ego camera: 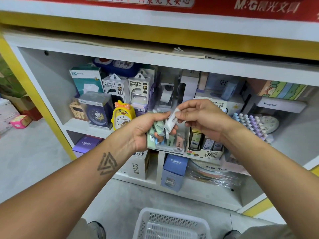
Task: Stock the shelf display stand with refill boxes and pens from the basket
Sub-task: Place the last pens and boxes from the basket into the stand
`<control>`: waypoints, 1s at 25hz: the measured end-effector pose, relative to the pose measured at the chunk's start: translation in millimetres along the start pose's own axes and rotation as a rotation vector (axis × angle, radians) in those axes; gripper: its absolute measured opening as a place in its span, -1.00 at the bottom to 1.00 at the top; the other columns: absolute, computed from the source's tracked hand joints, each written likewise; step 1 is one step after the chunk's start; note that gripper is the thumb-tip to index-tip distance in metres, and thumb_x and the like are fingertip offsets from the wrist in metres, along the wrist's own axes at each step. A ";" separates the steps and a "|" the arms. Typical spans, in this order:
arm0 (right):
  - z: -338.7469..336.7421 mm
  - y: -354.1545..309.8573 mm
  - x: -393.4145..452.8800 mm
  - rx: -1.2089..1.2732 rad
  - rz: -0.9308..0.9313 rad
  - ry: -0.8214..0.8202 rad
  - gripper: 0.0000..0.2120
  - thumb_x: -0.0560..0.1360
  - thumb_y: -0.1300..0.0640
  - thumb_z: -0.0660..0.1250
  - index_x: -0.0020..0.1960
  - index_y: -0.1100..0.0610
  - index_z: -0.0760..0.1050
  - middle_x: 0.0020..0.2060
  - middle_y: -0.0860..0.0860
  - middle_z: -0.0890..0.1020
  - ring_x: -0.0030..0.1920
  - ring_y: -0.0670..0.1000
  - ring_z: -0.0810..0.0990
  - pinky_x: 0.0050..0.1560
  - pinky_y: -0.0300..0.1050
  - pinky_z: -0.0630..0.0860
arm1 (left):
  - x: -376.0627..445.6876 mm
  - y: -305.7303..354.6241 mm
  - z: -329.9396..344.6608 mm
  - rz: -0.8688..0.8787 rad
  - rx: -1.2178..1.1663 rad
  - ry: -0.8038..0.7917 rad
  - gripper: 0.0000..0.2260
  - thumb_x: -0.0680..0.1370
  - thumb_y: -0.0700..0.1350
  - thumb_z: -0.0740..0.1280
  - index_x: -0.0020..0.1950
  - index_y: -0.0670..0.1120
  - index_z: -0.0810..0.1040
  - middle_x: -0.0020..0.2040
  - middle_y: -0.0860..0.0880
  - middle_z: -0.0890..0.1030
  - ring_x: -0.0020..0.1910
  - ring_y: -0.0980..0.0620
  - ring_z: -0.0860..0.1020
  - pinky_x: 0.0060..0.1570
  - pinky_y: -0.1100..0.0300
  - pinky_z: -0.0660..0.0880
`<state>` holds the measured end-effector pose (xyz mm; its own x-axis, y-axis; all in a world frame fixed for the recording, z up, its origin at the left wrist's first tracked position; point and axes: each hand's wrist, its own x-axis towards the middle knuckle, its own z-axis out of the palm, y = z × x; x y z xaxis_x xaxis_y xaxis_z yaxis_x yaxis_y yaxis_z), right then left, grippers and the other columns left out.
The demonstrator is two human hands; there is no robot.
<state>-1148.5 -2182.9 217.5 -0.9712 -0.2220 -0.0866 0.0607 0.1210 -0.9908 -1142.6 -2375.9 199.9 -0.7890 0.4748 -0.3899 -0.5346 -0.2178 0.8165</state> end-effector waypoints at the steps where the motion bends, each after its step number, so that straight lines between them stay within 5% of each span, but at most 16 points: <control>1: -3.5 -1.9 0.1 0.058 -0.004 0.020 -0.81 0.44 0.35 0.47 0.04 0.27 0.60 -0.17 0.16 0.72 -0.23 0.00 0.66 -0.27 -0.24 0.55 | 0.3 -0.3 -0.9 -0.009 -0.010 0.029 -0.80 0.57 -0.09 0.34 0.00 -0.22 0.64 -0.20 -0.19 0.67 -0.34 -0.01 0.66 -0.65 0.38 0.27; 4: -10.1 -3.9 0.0 0.062 -0.034 0.056 -0.85 0.44 0.37 0.47 -0.01 0.27 0.61 -0.22 0.17 0.71 -0.29 0.01 0.65 -0.32 -0.26 0.56 | 1.8 -0.7 -4.1 -0.028 -0.004 0.150 -0.84 0.58 -0.11 0.34 -0.01 -0.21 0.57 -0.25 -0.18 0.68 -0.38 -0.03 0.67 -0.68 0.38 0.26; 9: -13.3 -4.7 1.4 -0.044 -0.084 0.141 -0.83 0.51 0.31 0.43 0.01 0.11 0.71 -0.13 0.04 0.72 -0.15 -0.01 0.65 -0.09 -0.12 0.62 | 3.0 0.0 -4.0 -0.037 0.019 0.201 -0.83 0.58 -0.09 0.36 -0.01 -0.21 0.58 -0.20 -0.16 0.71 -0.32 -0.03 0.69 -0.65 0.37 0.32; 14: -9.7 -1.2 -0.5 -0.118 -0.078 0.109 -0.79 0.52 0.27 0.44 0.12 0.20 0.52 -0.23 0.09 0.66 -0.35 0.08 0.65 -0.46 -0.17 0.49 | 5.4 0.5 -3.3 -0.046 -0.004 0.187 -0.82 0.58 -0.05 0.34 -0.07 -0.16 0.59 -0.24 -0.10 0.69 -0.34 0.01 0.67 -0.58 0.34 0.38; 19: -14.6 -1.1 -2.5 -0.020 -0.046 0.119 -0.82 0.50 0.46 0.36 0.06 0.31 0.62 -0.05 0.26 0.69 -0.10 0.09 0.72 -0.10 -0.25 0.62 | 6.3 0.3 -0.6 -0.080 -0.062 0.187 -0.84 0.57 -0.06 0.35 -0.11 -0.14 0.58 -0.28 -0.08 0.65 -0.43 0.03 0.60 -0.50 0.29 0.44; 22: -17.6 -2.0 -3.9 0.059 -0.025 0.063 -0.77 0.55 0.50 0.25 0.13 0.36 0.58 -0.01 0.28 0.67 -0.10 0.07 0.73 -0.11 -0.28 0.62 | 5.6 0.2 1.4 -0.081 -0.033 0.186 -0.85 0.56 -0.06 0.36 -0.09 -0.14 0.59 -0.27 -0.08 0.66 -0.42 0.03 0.61 -0.48 0.30 0.45; 25: -19.5 -1.8 -4.2 -0.070 -0.101 0.071 -0.83 0.54 0.45 0.31 0.11 0.32 0.55 -0.18 0.23 0.70 -0.17 0.09 0.72 -0.14 -0.22 0.65 | 5.0 0.3 2.1 -0.084 -0.009 0.193 -0.83 0.57 -0.06 0.36 -0.09 -0.15 0.60 -0.27 -0.09 0.67 -0.42 0.03 0.61 -0.46 0.29 0.44</control>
<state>-1149.0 -2163.2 221.6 -0.9855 -0.1678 0.0236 -0.0523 0.1693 -0.9842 -1146.0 -2371.8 199.1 -0.7842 0.3196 -0.5320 -0.6034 -0.1923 0.7739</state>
